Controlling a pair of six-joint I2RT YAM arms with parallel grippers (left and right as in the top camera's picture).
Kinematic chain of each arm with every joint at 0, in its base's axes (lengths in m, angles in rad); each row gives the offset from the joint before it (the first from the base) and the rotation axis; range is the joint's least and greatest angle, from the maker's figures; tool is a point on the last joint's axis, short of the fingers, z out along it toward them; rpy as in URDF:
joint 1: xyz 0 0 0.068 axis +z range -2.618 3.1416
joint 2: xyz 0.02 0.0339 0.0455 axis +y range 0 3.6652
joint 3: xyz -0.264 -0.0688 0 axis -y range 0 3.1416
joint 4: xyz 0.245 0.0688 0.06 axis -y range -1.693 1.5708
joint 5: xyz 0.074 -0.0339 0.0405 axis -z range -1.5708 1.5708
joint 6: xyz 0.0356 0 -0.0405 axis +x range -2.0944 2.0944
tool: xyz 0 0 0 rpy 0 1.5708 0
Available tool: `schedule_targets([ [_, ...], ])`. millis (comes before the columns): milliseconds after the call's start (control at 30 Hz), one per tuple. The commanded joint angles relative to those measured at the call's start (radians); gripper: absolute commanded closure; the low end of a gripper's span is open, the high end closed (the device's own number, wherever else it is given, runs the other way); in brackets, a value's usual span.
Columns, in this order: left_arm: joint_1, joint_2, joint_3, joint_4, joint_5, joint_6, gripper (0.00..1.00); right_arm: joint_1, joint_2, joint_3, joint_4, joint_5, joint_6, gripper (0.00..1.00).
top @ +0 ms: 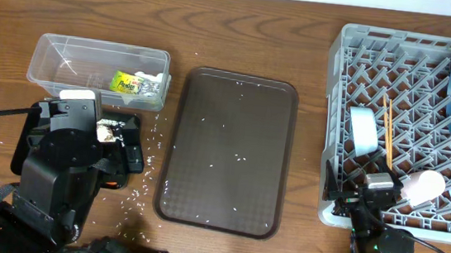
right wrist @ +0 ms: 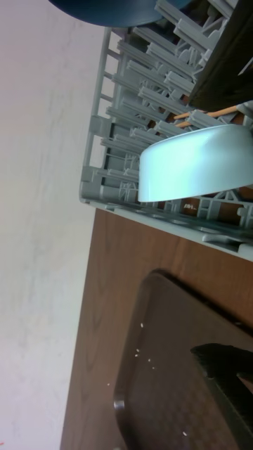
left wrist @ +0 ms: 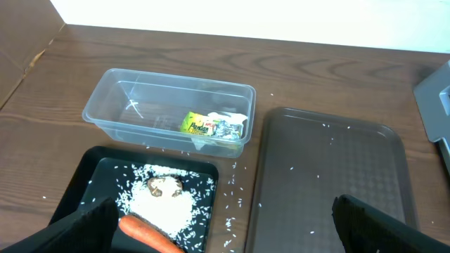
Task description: Sort waste into correct bins and load items into the dishwasher rack
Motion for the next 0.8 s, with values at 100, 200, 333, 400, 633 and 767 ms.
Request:
schedule_targets([
  [100, 0.005, 0.0, 0.011, -0.003, -0.012, -0.005, 0.02, -0.014, -0.005, -0.002, -0.004, -0.006, 0.012, 0.01],
  [200, 0.005, 0.0, 0.011, -0.003, -0.012, -0.005, 0.02, -0.014, -0.005, -0.002, -0.004, -0.006, 0.012, 0.01],
  [333, 0.005, 0.0, 0.011, -0.003, -0.012, -0.005, 0.02, -0.014, -0.005, -0.002, -0.004, -0.006, 0.012, 0.01],
  [400, 0.005, 0.0, 0.011, -0.003, -0.012, -0.005, 0.02, -0.014, -0.005, -0.002, -0.004, -0.006, 0.012, 0.01],
  [633, 0.013, -0.004, 0.011, -0.01, -0.031, 0.015, 0.02, -0.014, -0.005, -0.002, -0.004, -0.006, 0.012, 0.01],
  [767, 0.113, -0.039, -0.027, 0.096, 0.049, 0.016, 0.02, -0.014, -0.005, -0.002, -0.004, -0.007, 0.012, 0.01],
])
